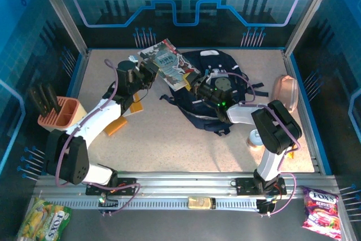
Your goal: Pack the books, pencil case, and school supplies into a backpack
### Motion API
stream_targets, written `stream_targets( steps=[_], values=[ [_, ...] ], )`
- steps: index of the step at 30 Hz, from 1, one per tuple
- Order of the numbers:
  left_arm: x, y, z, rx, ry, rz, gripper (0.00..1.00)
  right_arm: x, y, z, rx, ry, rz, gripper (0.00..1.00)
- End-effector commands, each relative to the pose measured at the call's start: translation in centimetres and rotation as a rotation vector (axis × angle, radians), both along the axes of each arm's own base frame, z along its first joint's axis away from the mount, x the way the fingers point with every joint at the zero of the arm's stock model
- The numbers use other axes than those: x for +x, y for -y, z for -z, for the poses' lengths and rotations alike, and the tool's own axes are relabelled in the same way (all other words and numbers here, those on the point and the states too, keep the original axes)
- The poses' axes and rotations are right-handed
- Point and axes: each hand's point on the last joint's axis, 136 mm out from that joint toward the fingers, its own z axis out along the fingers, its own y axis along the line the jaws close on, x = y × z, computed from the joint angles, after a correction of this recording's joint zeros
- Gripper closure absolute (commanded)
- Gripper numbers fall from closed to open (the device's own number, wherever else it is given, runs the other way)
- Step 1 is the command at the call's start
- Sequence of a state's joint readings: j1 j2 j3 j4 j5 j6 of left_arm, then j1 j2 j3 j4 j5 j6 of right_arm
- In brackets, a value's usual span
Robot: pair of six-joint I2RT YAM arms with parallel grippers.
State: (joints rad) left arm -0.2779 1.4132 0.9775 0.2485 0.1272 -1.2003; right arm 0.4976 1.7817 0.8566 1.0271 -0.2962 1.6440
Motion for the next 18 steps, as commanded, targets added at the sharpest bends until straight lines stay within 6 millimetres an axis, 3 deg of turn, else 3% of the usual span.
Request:
stream_targets(
  steps=[1, 4, 8, 14, 18],
  values=[
    [0.2, 0.6, -1.3, 0.035, 0.044, 0.04, 0.93, -0.2, 0.5, -1.6, -0.009, 0.079, 0.017, 0.87],
    [-0.1, 0.8, -1.0, 0.098, 0.051, 0.075, 0.7, -0.4, 1.6, -1.7, -0.052, 0.101, 0.035, 1.0],
    [-0.6, 1.7, -0.2, 0.248, 0.066, 0.187, 0.44, -0.8, 4.0, -2.3, -0.147, 0.145, 0.073, 1.0],
    [-1.7, 3.3, 2.3, 0.418, 0.054, 0.316, 0.18, -2.0, 9.8, -2.9, -0.384, 0.168, 0.172, 1.0],
    [-2.6, 6.2, 3.5, 0.543, 0.075, 0.436, 0.08, -3.1, 14.5, -3.6, -0.494, 0.156, 0.254, 1.0]
  ],
)
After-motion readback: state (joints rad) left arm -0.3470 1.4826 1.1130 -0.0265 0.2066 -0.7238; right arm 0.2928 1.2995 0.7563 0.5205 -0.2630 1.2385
